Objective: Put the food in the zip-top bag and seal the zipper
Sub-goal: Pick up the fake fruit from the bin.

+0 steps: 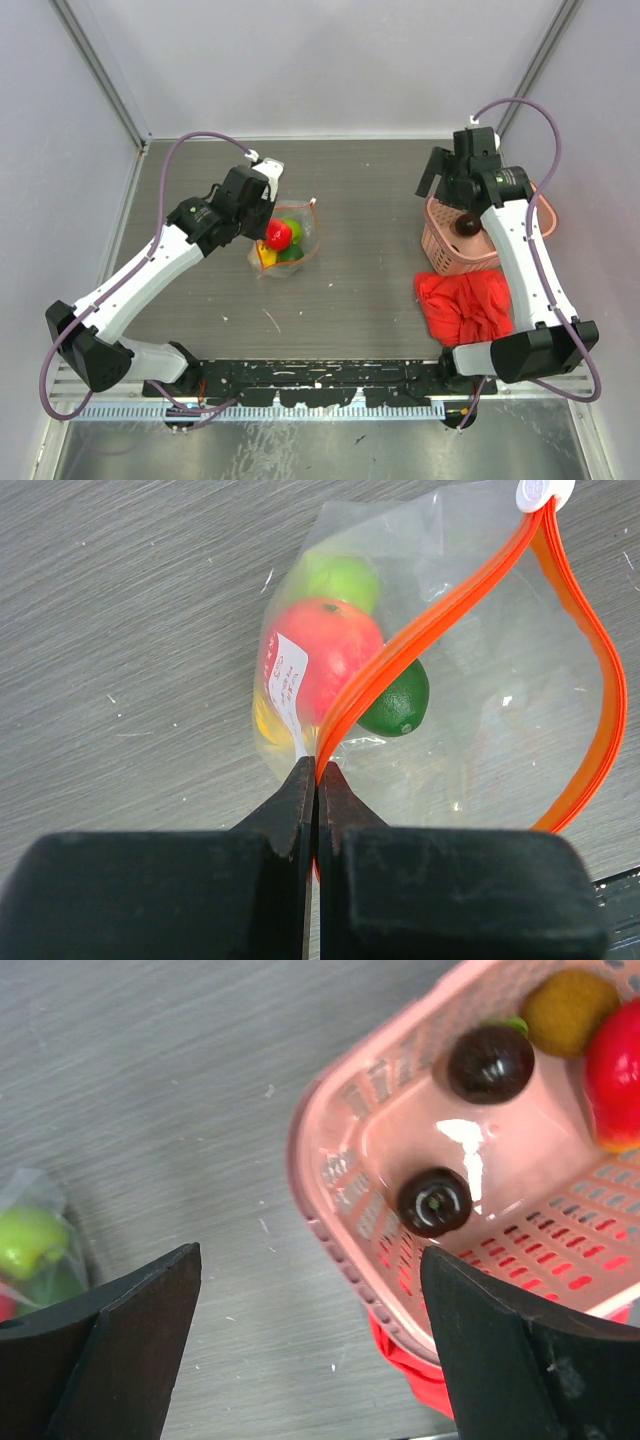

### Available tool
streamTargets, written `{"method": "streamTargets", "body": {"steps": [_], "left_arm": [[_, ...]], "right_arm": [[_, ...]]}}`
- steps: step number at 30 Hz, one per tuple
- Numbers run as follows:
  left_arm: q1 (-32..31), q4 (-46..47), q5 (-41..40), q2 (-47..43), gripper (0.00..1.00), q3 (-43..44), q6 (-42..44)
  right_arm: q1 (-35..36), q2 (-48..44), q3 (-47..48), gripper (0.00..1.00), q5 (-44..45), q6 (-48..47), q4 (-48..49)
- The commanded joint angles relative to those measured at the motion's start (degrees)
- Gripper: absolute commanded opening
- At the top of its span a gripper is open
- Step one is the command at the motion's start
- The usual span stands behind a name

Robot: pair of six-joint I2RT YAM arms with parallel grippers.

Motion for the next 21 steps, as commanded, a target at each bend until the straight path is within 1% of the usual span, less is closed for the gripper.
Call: {"method": "streamTargets", "body": {"steps": [1,5,11,14,21], "left_arm": [[0.34,1.21,-0.22,-0.39,0.00,2.70,-0.48],[0.37,1.30,-0.17,-0.49,0.00,2.66,-0.44],[0.37,1.30,-0.18,-0.53,0.00,2.65,-0.39],[0.32,1.30,-0.32,-0.57,0.00,2.63,-0.30],[0.31,1.37,-0.20,-0.38,0.00,2.55,-0.25]], "right_arm": [[-6.46,-1.10,-3.12,0.95,-6.29,-3.39,0.34],[-14.04,-0.54,-7.32,0.96,-10.72,-3.86,2.29],[-20.97,1.59,-13.58,0.96,-13.85,-3.34,6.18],[-22.46,3.19,-16.30,0.96,-13.90,-3.47,8.12],[-22.80,7.90,-22.16,0.96,-14.19,-4.29,12.20]]}}
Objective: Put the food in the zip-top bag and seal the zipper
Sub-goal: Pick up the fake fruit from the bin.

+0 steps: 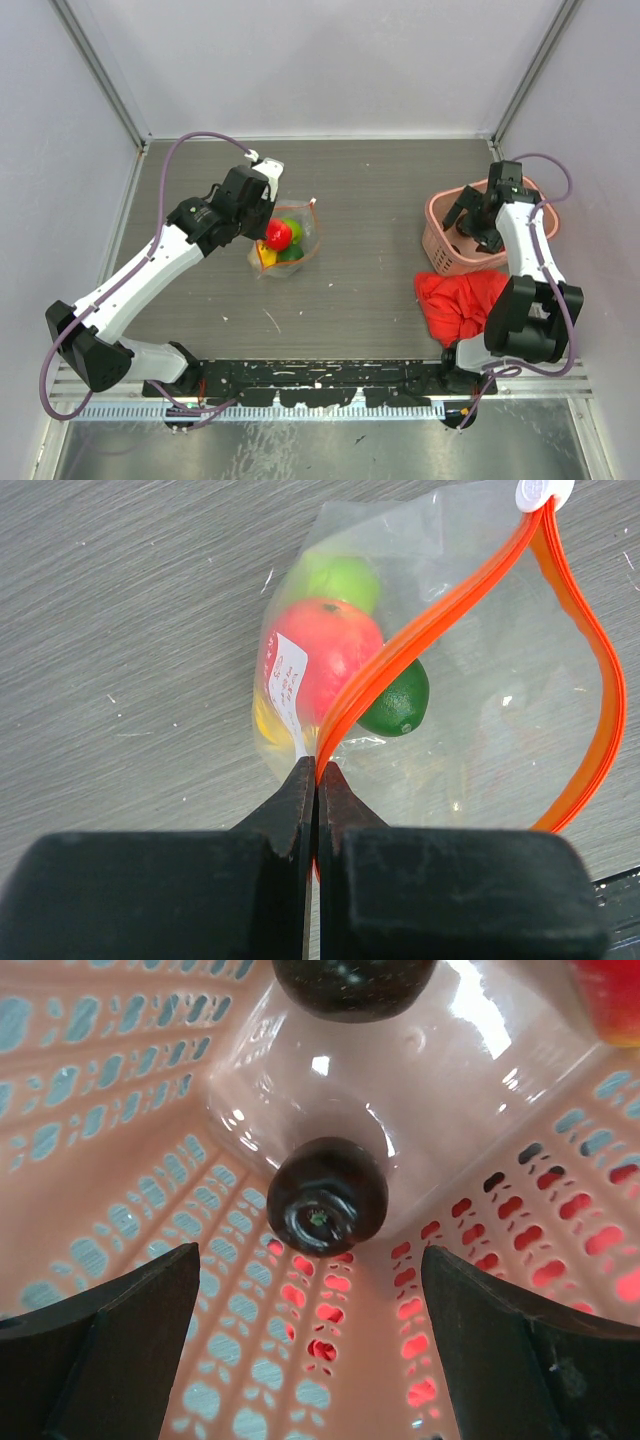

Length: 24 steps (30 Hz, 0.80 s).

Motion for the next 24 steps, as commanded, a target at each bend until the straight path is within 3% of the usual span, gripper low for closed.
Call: {"method": "streamTargets", "body": {"steps": [1,14,24], "left_arm": [[0.33,1.36,-0.23,-0.35,0.00,2.58,-0.22],[0.34,1.45,0.20,-0.21,0.00,2.46,-0.15],[0.35,1.45,0.20,-0.34,0.00,2.58,-0.08]], "right_arm": [[-0.24,2.41,-2.87,0.96,-1.33,-1.38,4.70],[-0.27,9.50,-6.26,0.98,-2.62,-1.25,9.28],[-0.21,11.42,-6.09,0.92,-5.92,-1.09,10.15]]}}
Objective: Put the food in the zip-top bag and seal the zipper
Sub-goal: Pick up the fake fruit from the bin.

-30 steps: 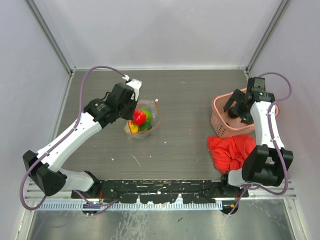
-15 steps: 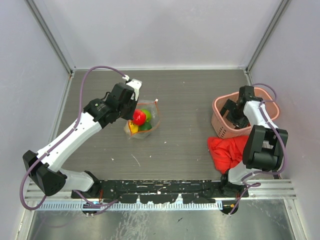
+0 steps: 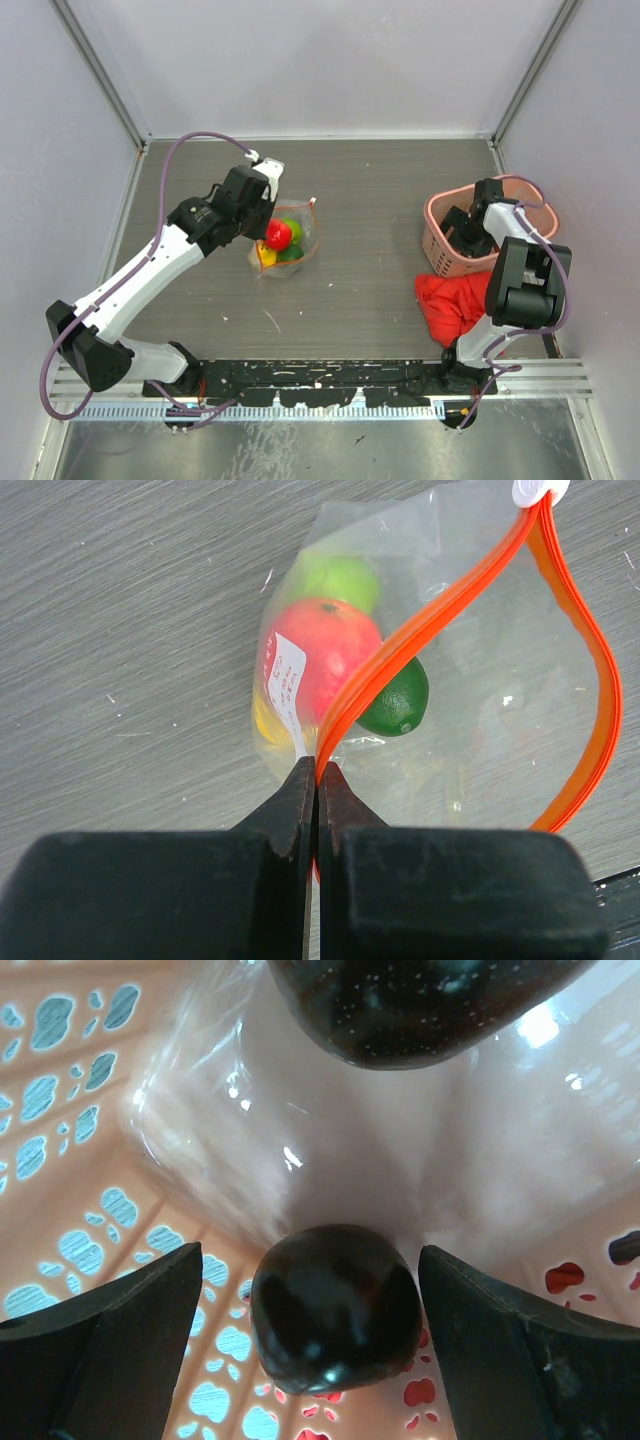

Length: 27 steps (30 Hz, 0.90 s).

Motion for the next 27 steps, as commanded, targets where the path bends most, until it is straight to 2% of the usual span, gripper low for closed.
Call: {"method": "streamTargets", "body": {"steps": [1,18,27], "left_arm": [[0.34,1.45,0.20,-0.50,0.00,2.54,-0.05],[0.29,1.45,-0.16,-0.76,0.00,2.49,0.00],[0.33,1.45,-0.08,-0.93,0.00,2.53,0.12]], "right_arm": [[-0.04,0.03,1.36,0.92,-3.31,0.10,1.71],[6.64,7.35,12.74,0.92,-4.24,3.61,4.47],[7.52,9.15,16.80,0.94,1.85,0.32,-3.77]]}}
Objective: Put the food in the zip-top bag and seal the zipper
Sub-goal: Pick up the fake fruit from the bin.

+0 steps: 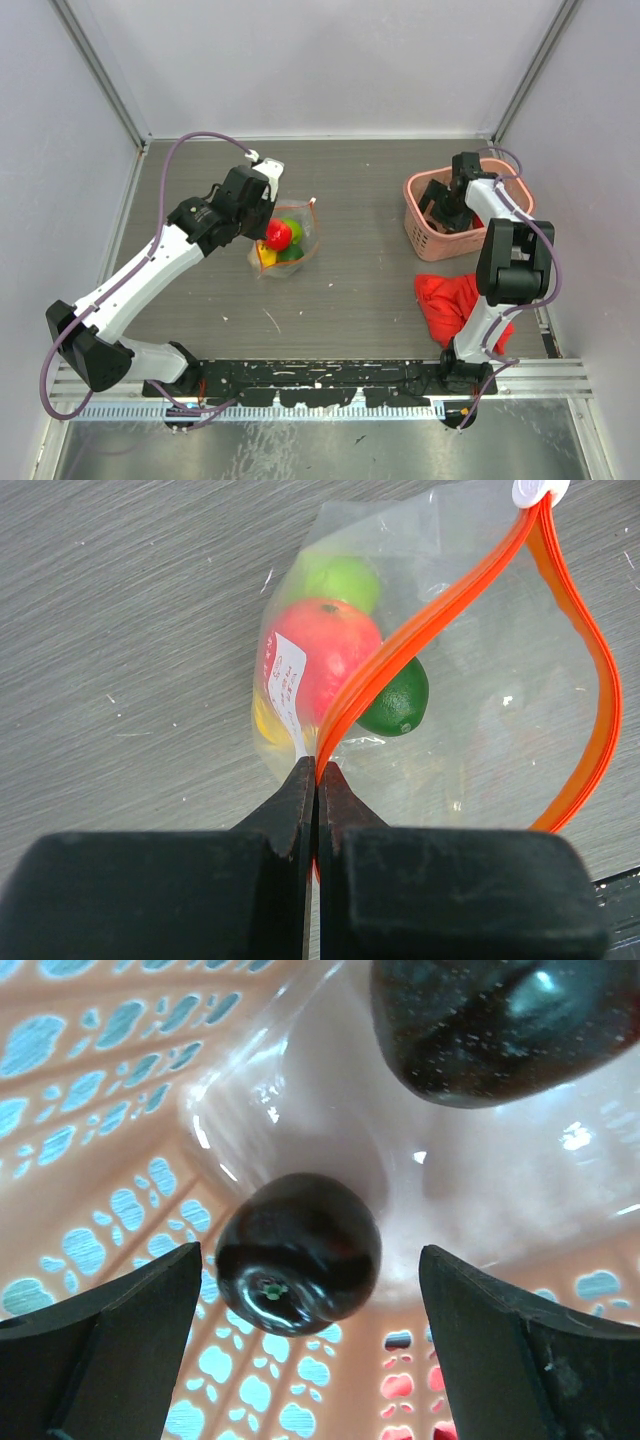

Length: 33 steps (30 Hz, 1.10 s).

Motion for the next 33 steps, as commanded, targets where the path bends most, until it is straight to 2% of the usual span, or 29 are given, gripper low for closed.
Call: {"method": "streamTargets", "body": {"steps": [1,11,19,22,26,33], "left_arm": [[0.31,1.44,-0.03,-0.90,0.00,2.57,0.05],[0.31,1.54,0.14,-1.04,0.00,2.49,0.12],[0.29,1.54,0.10,-1.03,0.00,2.48,0.12],[0.32,1.54,0.09,-1.07,0.00,2.43,0.13],[0.36,1.54,0.09,-0.97,0.00,2.47,0.05],[0.36,1.60,0.17,-1.03,0.00,2.47,0.05]], "right_arm": [[0.03,-0.24,2.38,0.94,4.39,-2.65,-5.43],[-0.02,0.14,-0.44,0.93,2.35,-5.15,-5.36],[0.01,1.80,-0.79,0.84,0.02,-5.58,-5.56],[0.03,1.85,-0.58,0.75,0.07,-5.69,-5.65],[0.03,0.79,0.19,0.58,0.74,-5.44,-5.97],[0.03,-3.25,2.02,0.44,4.58,-4.78,-8.13]]}}
